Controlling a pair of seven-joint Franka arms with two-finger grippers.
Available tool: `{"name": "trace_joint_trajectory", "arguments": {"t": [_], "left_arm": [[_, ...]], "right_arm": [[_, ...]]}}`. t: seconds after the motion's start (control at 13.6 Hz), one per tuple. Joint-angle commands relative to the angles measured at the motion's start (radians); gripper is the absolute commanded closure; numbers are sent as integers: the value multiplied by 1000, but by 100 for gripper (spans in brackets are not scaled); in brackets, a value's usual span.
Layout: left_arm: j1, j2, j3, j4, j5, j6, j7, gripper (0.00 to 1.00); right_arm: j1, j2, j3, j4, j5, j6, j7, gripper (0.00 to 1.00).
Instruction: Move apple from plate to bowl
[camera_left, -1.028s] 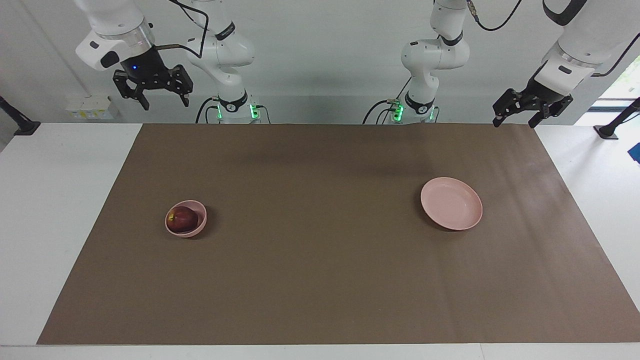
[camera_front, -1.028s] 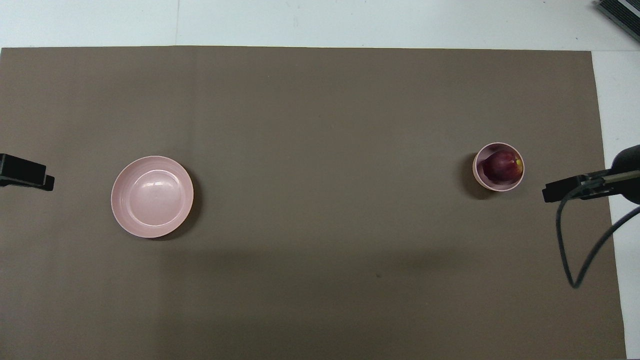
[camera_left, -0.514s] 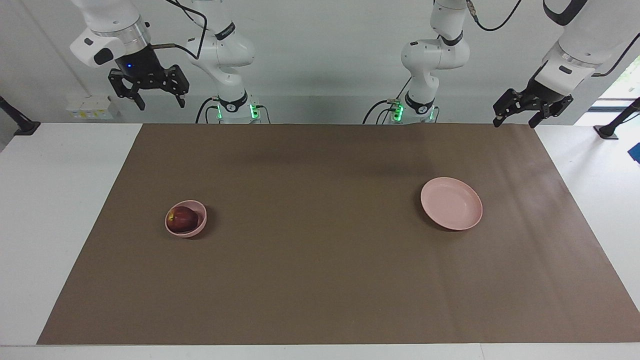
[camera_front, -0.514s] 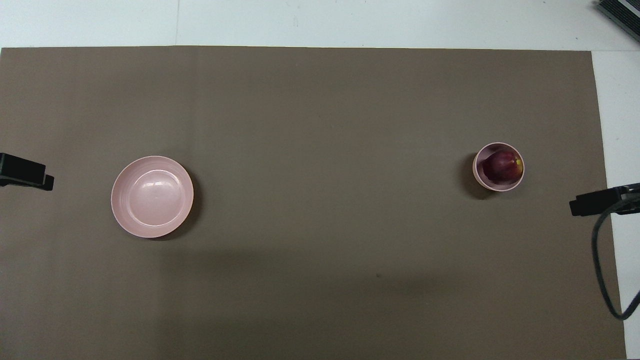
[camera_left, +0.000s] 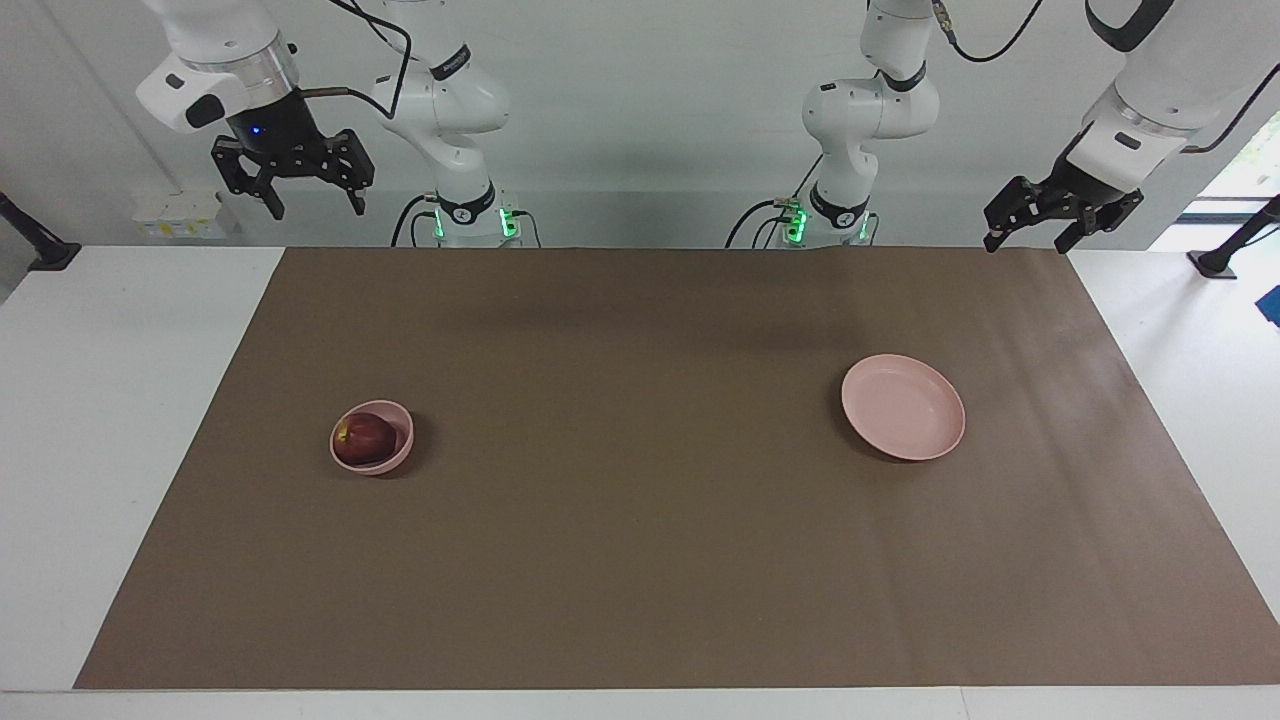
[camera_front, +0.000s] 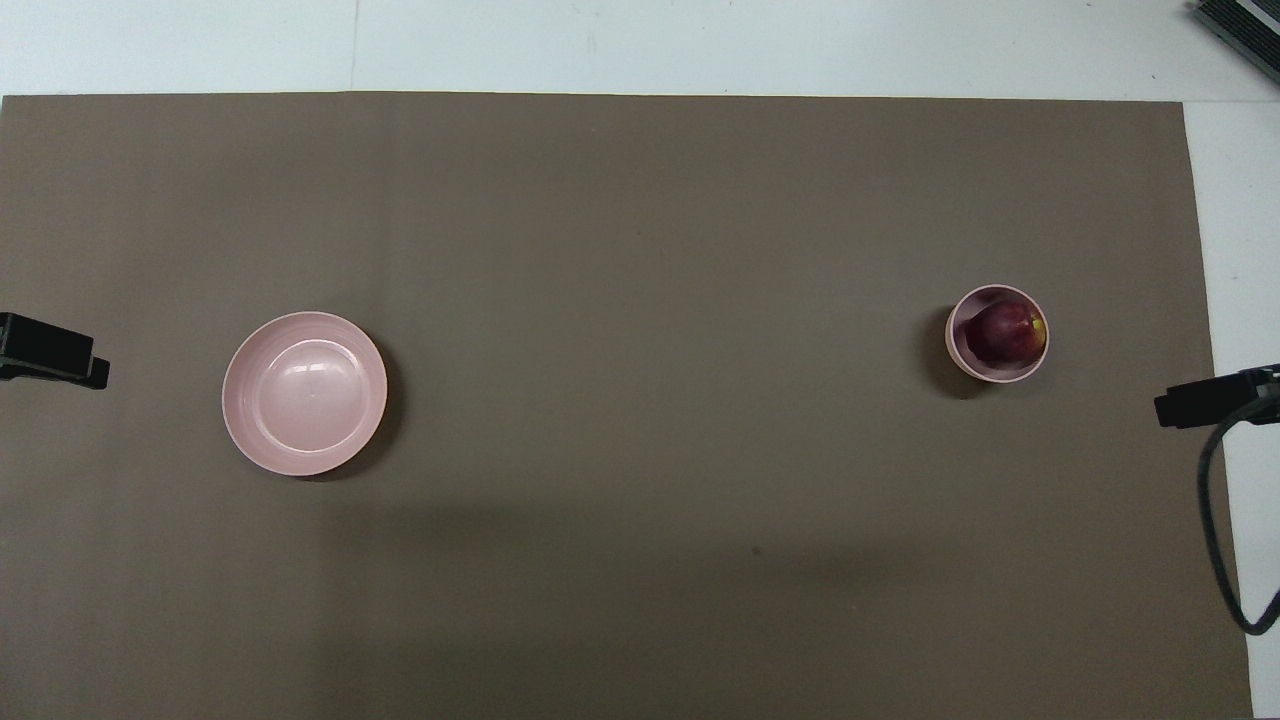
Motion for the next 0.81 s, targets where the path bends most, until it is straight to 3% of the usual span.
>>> {"name": "trace_joint_trajectory", "arguments": {"t": [0.0,0.73], "left_arm": [[-8,-23,-8,-2,12,-21,-5,0],[2,-29,4,-7,9,-27,-5,0]], "right_arm": [[-8,-20,6,-22,-5,9,-17,0],[-6,-18,6,-19,-5,6,-17,0]]}}
